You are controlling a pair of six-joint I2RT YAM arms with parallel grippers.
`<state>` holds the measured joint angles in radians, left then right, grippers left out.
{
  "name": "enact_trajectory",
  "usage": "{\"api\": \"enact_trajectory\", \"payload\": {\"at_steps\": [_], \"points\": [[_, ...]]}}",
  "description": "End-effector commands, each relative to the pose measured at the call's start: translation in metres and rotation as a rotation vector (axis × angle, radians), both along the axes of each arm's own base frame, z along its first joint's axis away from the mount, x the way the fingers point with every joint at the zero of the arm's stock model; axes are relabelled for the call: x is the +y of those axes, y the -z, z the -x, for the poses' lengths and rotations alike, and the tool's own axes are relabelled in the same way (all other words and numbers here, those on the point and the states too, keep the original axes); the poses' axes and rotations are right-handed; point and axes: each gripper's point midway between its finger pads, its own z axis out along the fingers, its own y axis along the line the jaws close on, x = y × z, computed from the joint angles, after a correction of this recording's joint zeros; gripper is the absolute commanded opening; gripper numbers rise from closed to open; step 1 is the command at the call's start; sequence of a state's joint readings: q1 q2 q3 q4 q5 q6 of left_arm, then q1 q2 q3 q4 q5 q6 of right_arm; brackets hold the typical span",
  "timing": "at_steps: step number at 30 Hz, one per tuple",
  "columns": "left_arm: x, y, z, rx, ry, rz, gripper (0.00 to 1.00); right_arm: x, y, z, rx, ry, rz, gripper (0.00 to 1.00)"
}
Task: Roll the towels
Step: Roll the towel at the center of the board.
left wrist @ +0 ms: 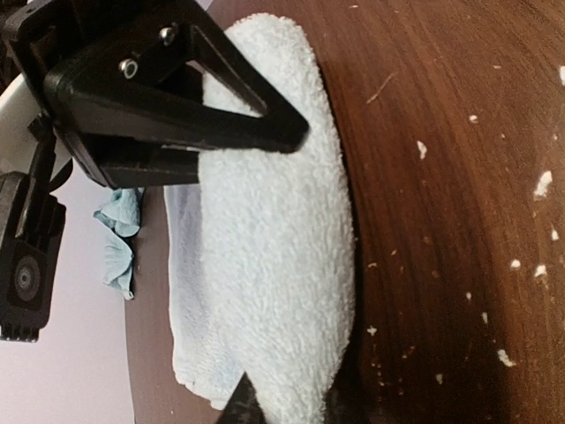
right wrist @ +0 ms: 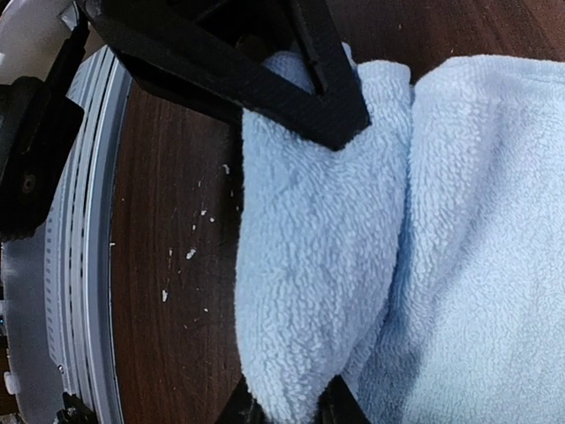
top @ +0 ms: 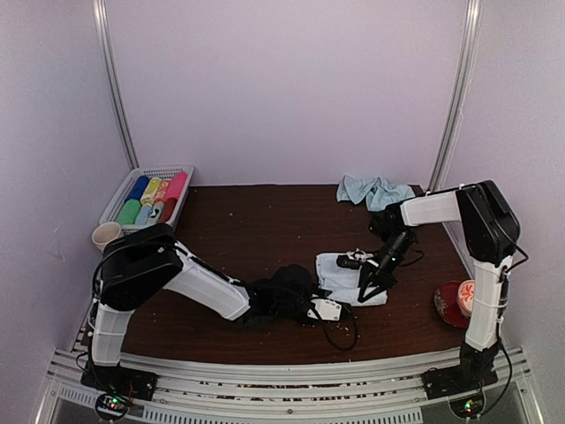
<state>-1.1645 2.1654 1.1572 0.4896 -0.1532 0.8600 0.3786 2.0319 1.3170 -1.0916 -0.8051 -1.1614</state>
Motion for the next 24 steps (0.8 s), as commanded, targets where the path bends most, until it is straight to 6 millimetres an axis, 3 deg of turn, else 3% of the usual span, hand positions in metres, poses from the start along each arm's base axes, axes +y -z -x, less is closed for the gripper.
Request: {"api": "enact_trajectory", "payload": {"at_steps": [1,2,7,13,24], "points": [[0.000,0.019,0.004,0.023,0.019,-0.067,0.06,-0.013,0.014,0.009,0.039,-0.021,0.072,0.20],[-0.001,0.020,0.007,0.035,0.030,-0.074,0.00,-0.013,0.013,0.008,0.033,-0.020,0.070,0.22],[-0.003,0.031,0.026,0.165,0.092,-0.144,0.00,-0.012,-0.003,-0.006,-0.068,0.011,0.053,0.39],[-0.001,0.041,0.038,0.344,0.074,-0.206,0.00,-0.019,-0.030,-0.028,-0.326,0.068,0.047,0.59],[0.001,0.062,0.036,0.687,-0.048,-0.201,0.00,-0.038,-0.056,-0.036,-0.829,0.031,-0.023,0.77]]}}
